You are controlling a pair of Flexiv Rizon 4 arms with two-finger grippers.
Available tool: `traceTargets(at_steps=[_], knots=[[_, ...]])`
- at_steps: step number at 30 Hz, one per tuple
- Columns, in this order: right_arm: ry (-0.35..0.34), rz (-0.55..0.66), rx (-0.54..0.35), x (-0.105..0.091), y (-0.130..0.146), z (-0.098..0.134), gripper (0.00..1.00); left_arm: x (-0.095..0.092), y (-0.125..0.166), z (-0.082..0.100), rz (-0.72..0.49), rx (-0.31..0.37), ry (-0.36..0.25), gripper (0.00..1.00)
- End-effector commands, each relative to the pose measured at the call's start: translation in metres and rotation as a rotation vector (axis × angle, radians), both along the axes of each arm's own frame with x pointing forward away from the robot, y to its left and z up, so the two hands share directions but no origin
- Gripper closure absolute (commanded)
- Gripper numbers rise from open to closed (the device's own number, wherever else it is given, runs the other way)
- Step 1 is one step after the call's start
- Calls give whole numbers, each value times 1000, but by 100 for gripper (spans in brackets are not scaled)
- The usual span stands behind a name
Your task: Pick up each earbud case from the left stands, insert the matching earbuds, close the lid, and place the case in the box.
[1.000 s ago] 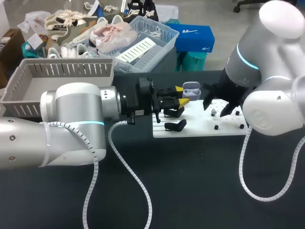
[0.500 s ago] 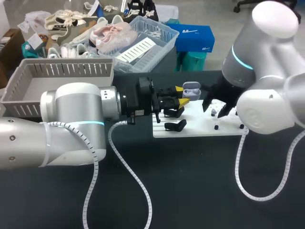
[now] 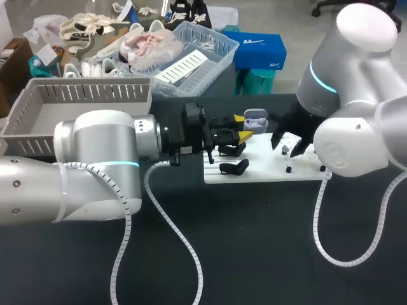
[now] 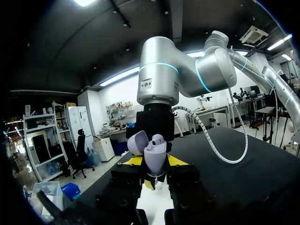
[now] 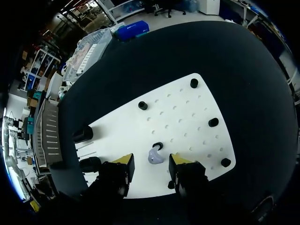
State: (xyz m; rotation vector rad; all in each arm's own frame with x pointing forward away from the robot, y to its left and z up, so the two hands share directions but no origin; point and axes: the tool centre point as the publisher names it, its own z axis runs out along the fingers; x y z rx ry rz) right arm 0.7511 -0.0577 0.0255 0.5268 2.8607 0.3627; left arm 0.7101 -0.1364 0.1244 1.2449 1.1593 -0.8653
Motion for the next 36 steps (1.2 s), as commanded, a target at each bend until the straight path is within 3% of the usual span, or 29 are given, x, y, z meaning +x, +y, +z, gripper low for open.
traceTargets(at_steps=[1, 11, 22, 36], knots=[[5, 4, 2, 4, 0, -1, 56, 0, 0, 0, 4, -2, -2, 100], [9, 5, 6, 4, 2, -4, 58, 0, 0, 0, 4, -2, -2, 100], [13, -3, 3, 4, 0, -4, 69, 0, 0, 0, 4, -2, -2, 100], [21, -14, 6, 3, -2, -7, 75, 0, 0, 0, 4, -2, -2, 100]])
